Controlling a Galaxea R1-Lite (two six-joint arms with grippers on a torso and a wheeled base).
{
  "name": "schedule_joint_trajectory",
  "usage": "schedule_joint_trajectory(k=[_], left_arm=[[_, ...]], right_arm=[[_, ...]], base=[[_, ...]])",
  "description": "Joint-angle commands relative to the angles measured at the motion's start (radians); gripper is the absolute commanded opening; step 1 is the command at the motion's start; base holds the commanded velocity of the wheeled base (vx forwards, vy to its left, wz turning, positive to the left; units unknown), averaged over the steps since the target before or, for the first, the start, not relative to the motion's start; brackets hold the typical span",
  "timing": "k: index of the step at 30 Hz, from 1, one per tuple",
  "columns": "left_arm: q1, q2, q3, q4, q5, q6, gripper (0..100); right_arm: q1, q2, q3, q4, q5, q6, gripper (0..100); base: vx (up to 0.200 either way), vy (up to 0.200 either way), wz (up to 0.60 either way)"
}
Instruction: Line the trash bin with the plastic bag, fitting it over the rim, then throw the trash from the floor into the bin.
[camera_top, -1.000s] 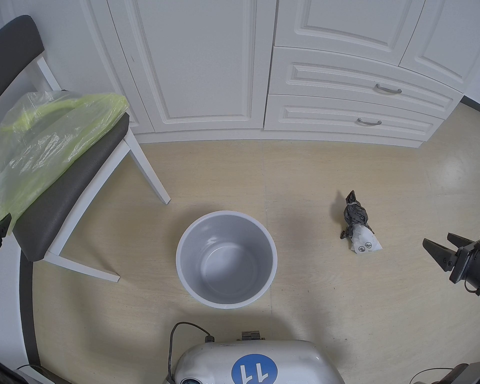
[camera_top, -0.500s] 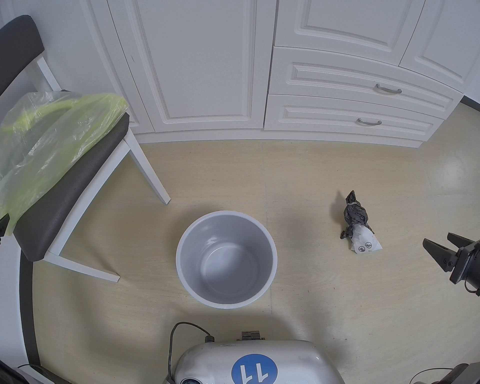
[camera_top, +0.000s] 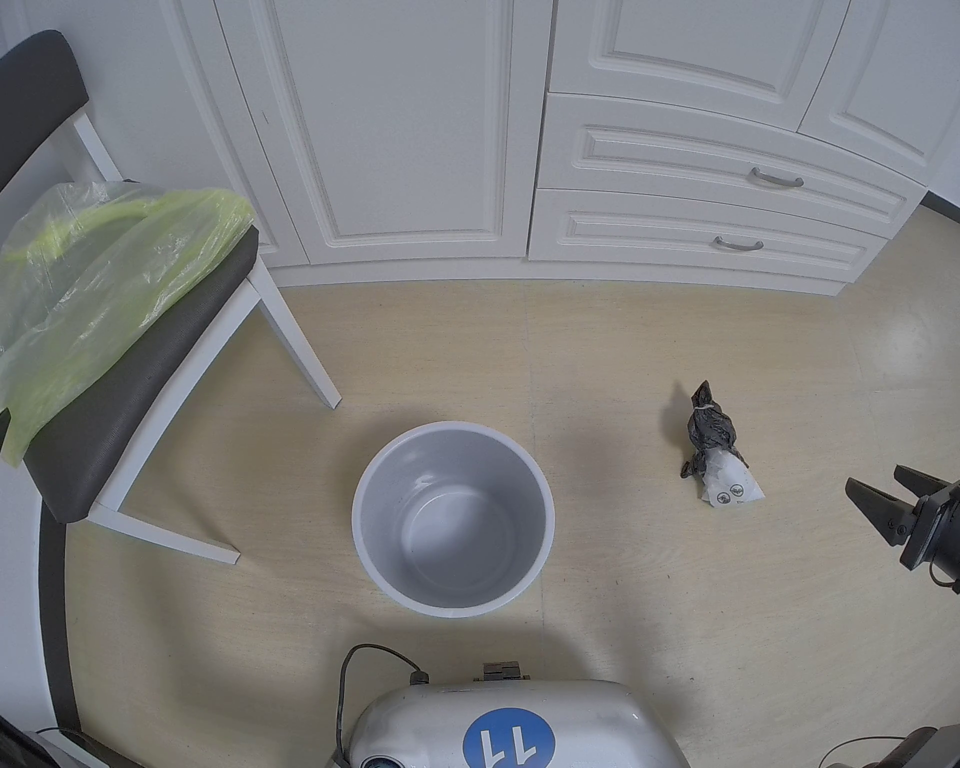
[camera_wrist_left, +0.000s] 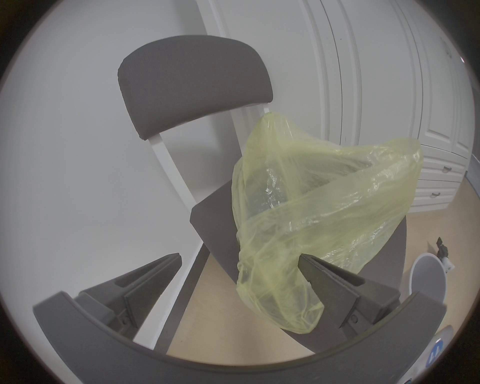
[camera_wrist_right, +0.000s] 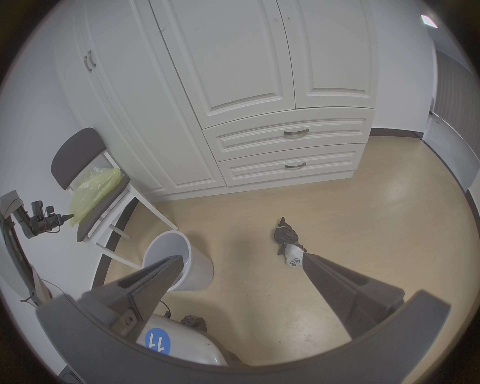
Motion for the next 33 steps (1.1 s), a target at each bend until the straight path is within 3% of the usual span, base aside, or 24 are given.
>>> schedule_joint_trajectory(k=[1, 5, 6, 18, 24, 29, 33], left_arm=[[0.001, 0.041, 0.02, -0.047, 0.0, 0.0, 100], [0.001, 0.065, 0.032, -0.099, -0.003, 0.0, 100], [0.001, 0.068, 0.037, -0.107, -0.003, 0.0, 0], [-0.005, 0.062, 0.046, -0.121, -0.007, 0.0, 0], [-0.01, 0.024, 0.08, -0.147, -0.084, -0.012, 0], [-0.117, -0.093, 0.144, -0.247, -0.098, -0.169, 0], [-0.229, -0.206, 0.153, -0.256, -0.098, -0.336, 0]], right_arm=[[0.001, -0.006, -0.001, -0.001, 0.001, 0.0, 100], [0.001, -0.023, 0.002, 0.001, 0.001, 0.0, 100], [0.001, -0.026, 0.005, 0.001, 0.001, 0.0, 100], [0.002, -0.027, 0.022, 0.002, 0.001, -0.012, 100], [0.016, -0.021, 0.022, 0.002, -0.008, -0.02, 100], [0.071, -0.004, 0.016, -0.001, -0.022, -0.017, 100], [0.128, 0.02, 0.002, -0.002, -0.108, -0.013, 100]], base=[[0.0, 0.0, 0.0], [0.0, 0.0, 0.0], [0.0, 0.0, 0.0], [0.0, 0.0, 0.0], [0.0, 0.0, 0.0], [0.0, 0.0, 0.0], [0.0, 0.0, 0.0]])
